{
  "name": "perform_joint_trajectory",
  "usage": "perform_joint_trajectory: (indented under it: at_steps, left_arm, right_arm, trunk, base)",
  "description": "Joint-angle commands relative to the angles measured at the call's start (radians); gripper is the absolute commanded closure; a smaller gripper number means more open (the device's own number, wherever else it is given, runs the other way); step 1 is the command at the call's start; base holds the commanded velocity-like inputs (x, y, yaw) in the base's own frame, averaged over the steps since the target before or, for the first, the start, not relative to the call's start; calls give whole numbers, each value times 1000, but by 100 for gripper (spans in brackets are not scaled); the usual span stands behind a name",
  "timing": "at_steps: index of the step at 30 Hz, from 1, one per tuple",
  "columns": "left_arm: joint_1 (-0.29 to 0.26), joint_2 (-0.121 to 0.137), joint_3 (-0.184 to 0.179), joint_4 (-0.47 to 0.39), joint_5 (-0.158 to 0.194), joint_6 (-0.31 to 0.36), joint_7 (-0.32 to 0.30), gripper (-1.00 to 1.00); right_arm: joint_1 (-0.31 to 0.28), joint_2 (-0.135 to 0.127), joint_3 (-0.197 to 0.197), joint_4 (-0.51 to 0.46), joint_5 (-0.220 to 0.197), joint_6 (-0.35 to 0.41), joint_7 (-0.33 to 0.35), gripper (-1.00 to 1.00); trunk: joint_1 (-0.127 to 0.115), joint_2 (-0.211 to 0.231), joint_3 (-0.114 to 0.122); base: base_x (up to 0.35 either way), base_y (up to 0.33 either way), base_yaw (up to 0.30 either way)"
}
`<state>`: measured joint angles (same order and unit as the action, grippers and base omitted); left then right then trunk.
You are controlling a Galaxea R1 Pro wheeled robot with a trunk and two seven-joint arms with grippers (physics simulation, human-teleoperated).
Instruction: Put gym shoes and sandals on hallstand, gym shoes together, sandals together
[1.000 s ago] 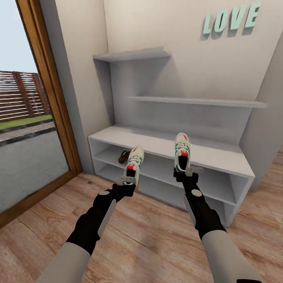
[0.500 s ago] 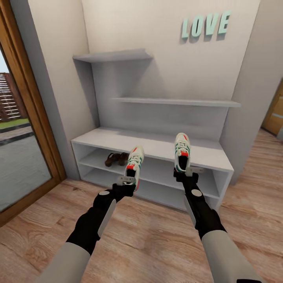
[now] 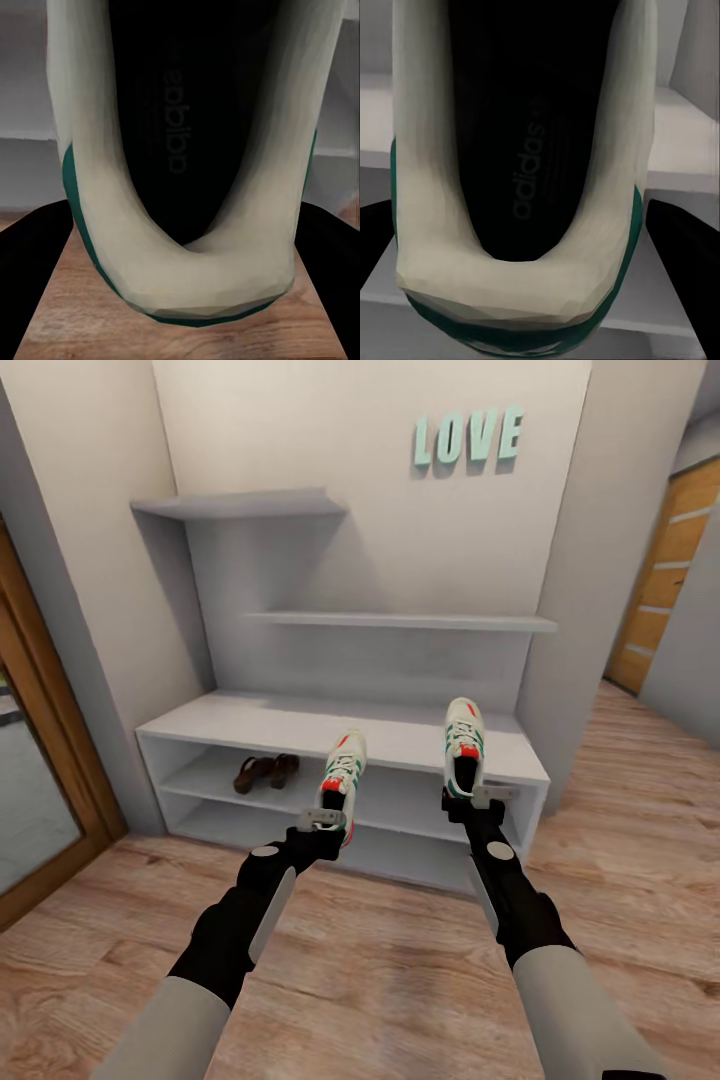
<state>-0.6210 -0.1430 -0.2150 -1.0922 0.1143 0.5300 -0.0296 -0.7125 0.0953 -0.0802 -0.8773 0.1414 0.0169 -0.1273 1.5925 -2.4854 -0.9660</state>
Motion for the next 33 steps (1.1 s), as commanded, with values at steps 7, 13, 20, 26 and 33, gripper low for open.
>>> perform_joint_trajectory:
  at_steps: [7,13,20,26,33]
  left_arm:
    - [0,0,0,-1,10,5,2,100]
    - [0,0,0,-2,10,5,2,100]
    - [1,0,0,-2,10,5,2,100]
    - [1,0,0,-2,10,5,2,100]
    - [1,0,0,-2,10,5,2,100]
  right_arm:
    - [-1,1,-3,0,10,1,-1,100]
    - [-1,1,-3,0,10,2,-1,100]
    - [-1,1,-3,0,10,2,-1,100]
    - [-1,1,-3,0,10,2,-1,100]
    - [-1,1,-3,0,12,0,-2,100]
  trunk:
    - [0,0,3]
    - [0,0,6]
    - [0,0,10]
    - [0,0,13]
    - [0,0,14]
  base:
    - [0,105,-248]
    - [-1,3,-249]
    - [-154,54,-249]
    - [-20,8,-249]
    - [-1,0,-98]
